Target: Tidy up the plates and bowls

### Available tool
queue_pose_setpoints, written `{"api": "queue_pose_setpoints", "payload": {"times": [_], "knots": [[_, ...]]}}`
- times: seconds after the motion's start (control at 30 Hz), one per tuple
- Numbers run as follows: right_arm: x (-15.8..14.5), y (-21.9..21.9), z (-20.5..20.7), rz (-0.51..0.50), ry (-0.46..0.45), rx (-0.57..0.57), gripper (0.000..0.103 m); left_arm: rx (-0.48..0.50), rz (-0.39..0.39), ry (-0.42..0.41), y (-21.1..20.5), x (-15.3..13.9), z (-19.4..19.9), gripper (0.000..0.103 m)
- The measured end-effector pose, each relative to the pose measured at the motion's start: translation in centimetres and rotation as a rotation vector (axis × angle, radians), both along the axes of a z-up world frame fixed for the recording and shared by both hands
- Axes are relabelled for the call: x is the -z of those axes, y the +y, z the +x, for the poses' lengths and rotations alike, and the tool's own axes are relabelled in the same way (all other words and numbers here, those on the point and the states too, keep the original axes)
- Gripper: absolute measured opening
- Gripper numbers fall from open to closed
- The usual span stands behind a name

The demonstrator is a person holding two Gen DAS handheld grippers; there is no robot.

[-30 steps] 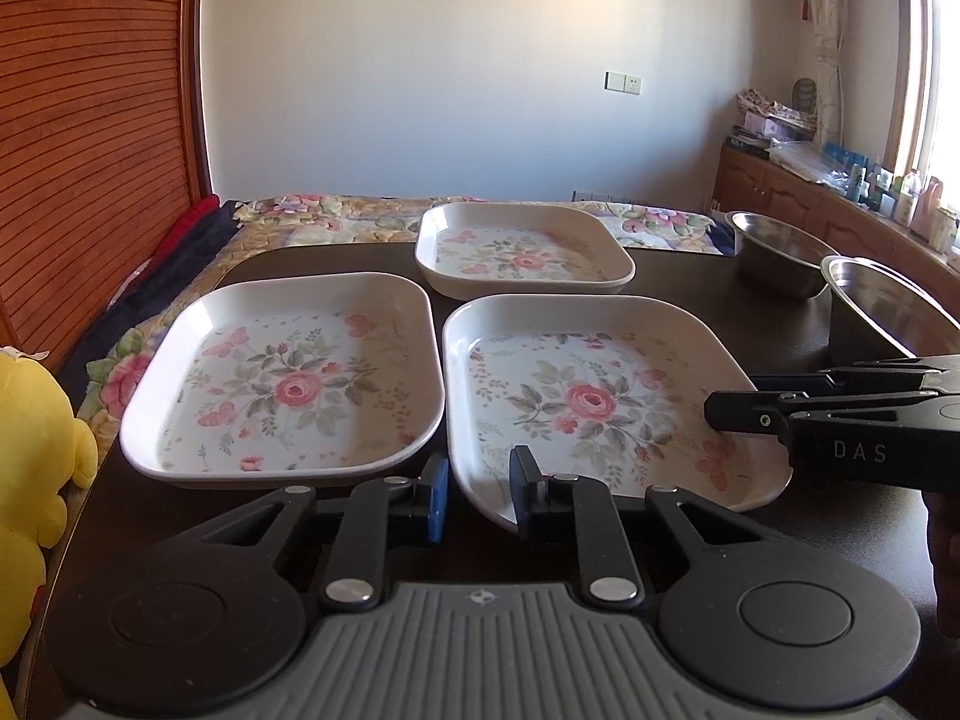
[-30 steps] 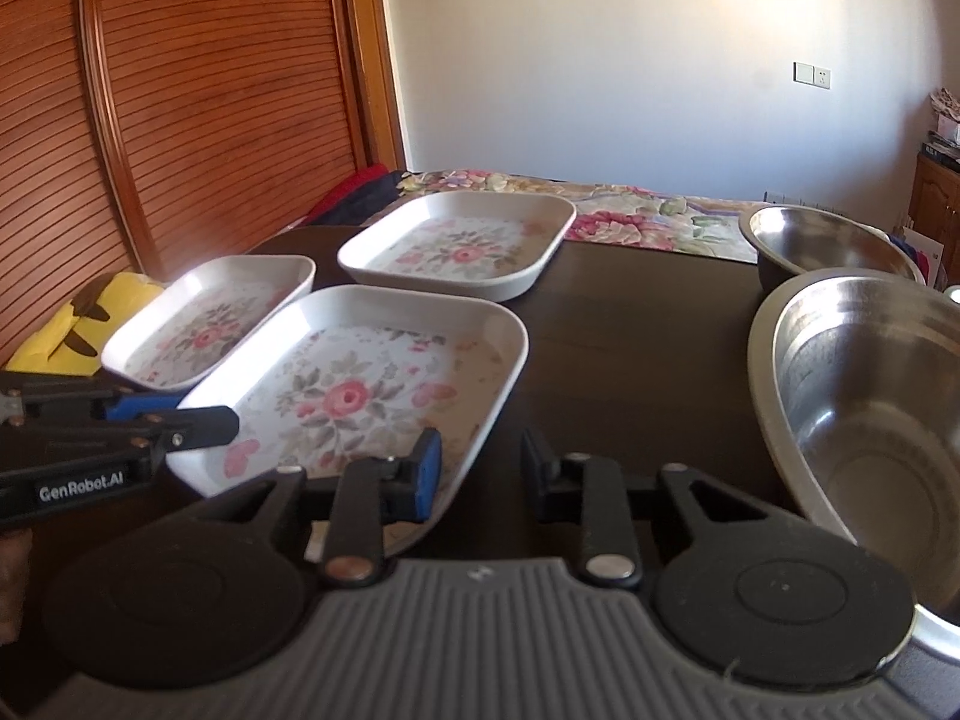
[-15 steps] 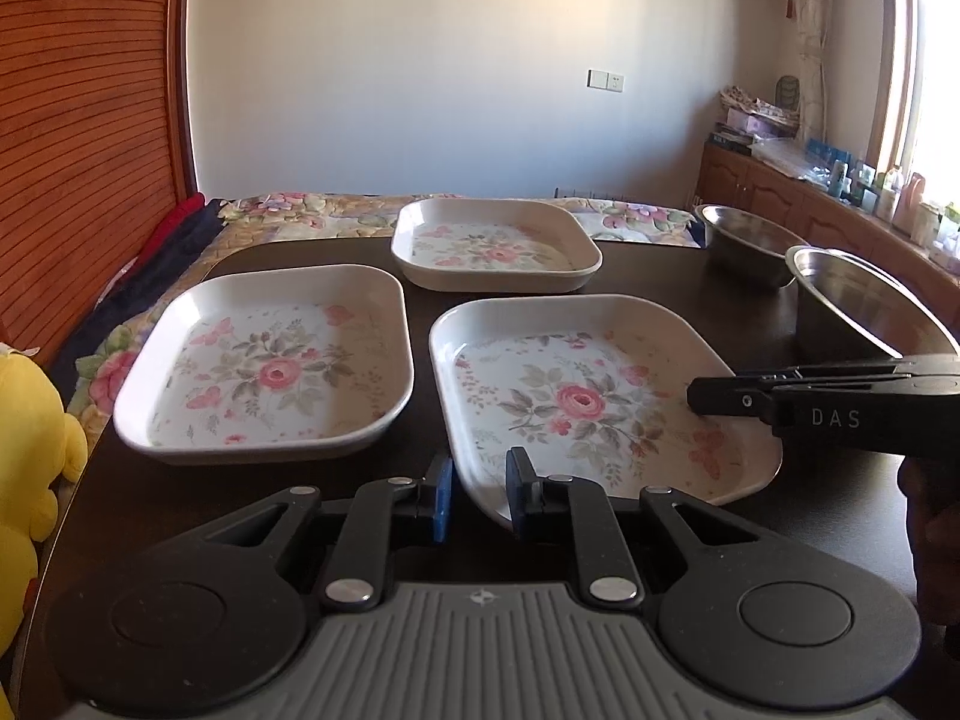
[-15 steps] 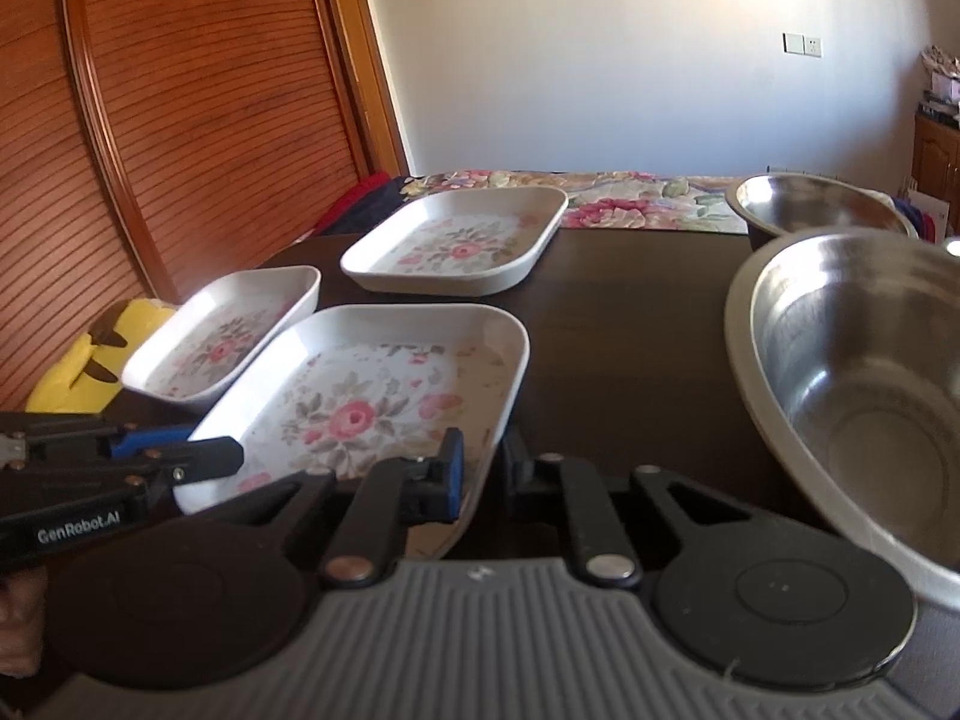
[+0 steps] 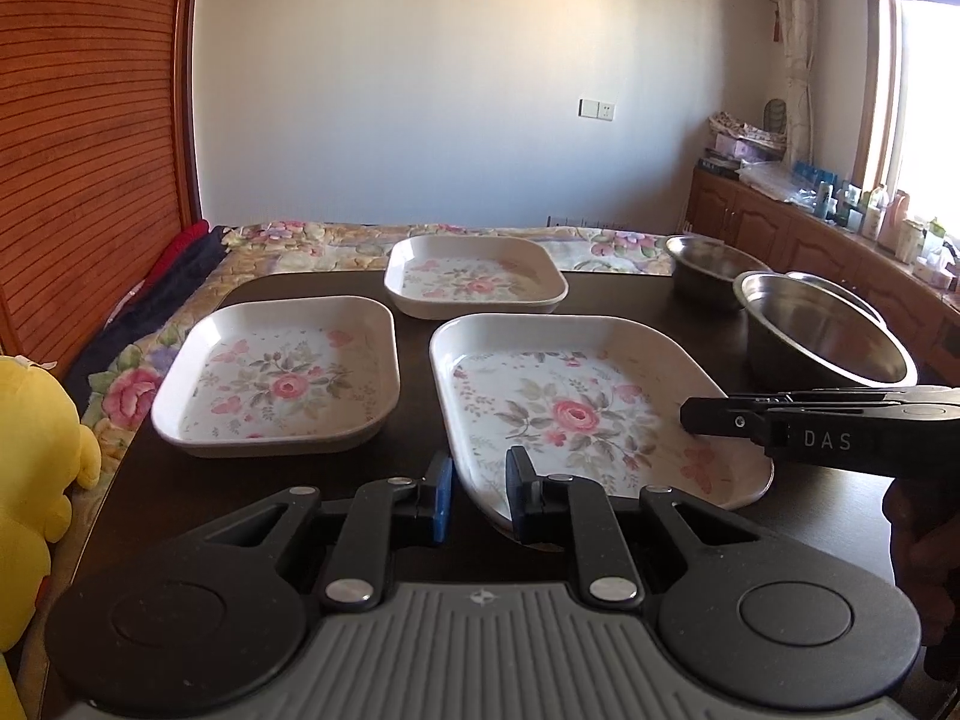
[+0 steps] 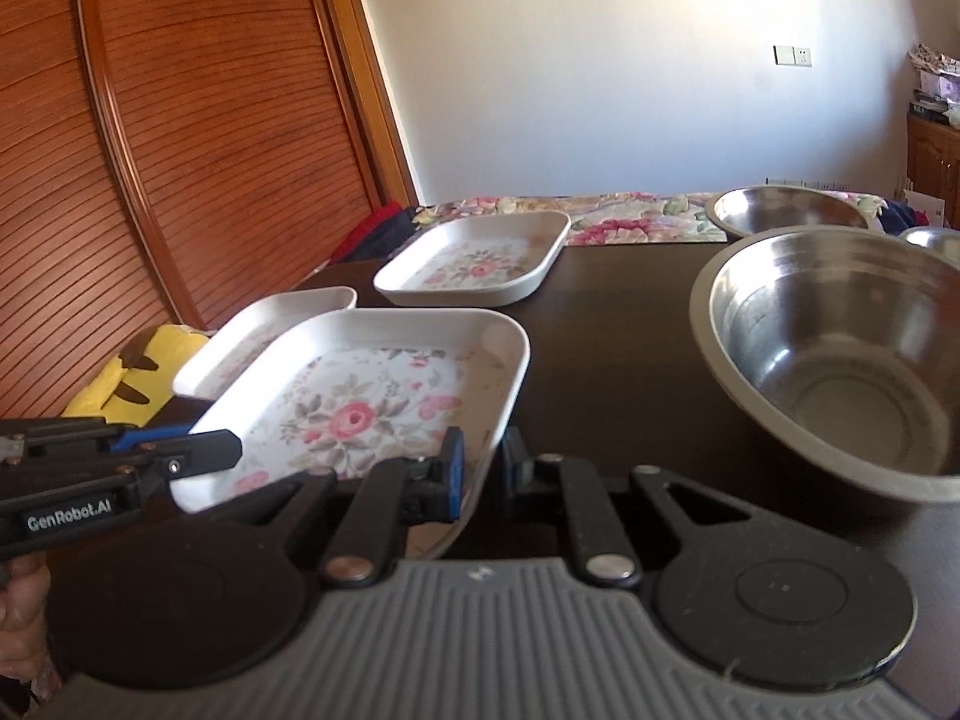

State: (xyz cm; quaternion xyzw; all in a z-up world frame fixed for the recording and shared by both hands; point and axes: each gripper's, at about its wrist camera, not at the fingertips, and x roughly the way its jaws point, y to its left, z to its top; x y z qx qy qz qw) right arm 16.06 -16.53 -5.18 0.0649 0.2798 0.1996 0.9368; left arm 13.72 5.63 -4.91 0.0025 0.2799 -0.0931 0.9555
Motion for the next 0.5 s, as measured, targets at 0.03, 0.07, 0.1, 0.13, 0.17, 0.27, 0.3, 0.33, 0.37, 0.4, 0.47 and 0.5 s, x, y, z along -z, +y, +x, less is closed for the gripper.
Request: {"api": "queue_pose_setpoints", "payload": {"times": [0.03, 0.07, 0.1, 0.13, 0.17, 0.27, 0.3, 0.33, 0.37, 0.4, 0.47, 0.5], "knots": [[-0.1, 0.0, -0.3, 0.001, -0.003, 0.001, 0.015, 0.002, 0.001, -0.003, 0.0, -0.1, -0.3, 0.020], [-0.1, -0.1, -0.6, 0.003, -0.005, 0.003, 0.014, 0.004, 0.003, -0.004, 0.0, -0.1, -0.7, 0.020], [-0.1, -0.1, -1.0, 0.006, -0.006, 0.005, 0.014, 0.005, 0.003, -0.006, 0.0, -0.1, -1.0, 0.020], [0.0, -0.1, -1.4, 0.009, -0.008, 0.007, 0.014, 0.007, 0.003, -0.007, 0.0, -0.1, -1.3, 0.020], [-0.1, -0.1, -1.6, 0.013, -0.009, 0.009, 0.014, 0.008, 0.002, -0.008, 0.0, -0.1, -1.6, 0.020], [0.0, 0.1, -2.7, 0.012, -0.018, 0.013, 0.015, 0.009, 0.000, -0.009, 0.2, 0.0, -2.5, 0.020], [0.0, 0.2, -3.0, 0.010, -0.021, 0.015, 0.015, 0.009, -0.002, -0.009, 0.2, 0.1, -2.7, 0.020], [0.0, 0.3, -3.3, 0.007, -0.027, 0.016, 0.015, 0.009, -0.003, -0.009, 0.3, 0.1, -3.0, 0.020], [0.1, 0.4, -3.6, 0.003, -0.032, 0.019, 0.015, 0.010, -0.001, -0.008, 0.3, 0.2, -3.3, 0.020], [0.2, 0.5, -3.9, -0.001, -0.035, 0.022, 0.015, 0.012, 0.000, -0.007, 0.3, 0.3, -3.5, 0.020], [0.3, 0.6, -4.3, 0.000, -0.038, 0.026, 0.015, 0.013, 0.002, -0.005, 0.4, 0.7, -4.0, 0.020], [0.4, 0.6, -4.5, 0.003, -0.037, 0.028, 0.015, 0.013, 0.002, -0.003, 0.4, 0.9, -4.2, 0.020]]}}
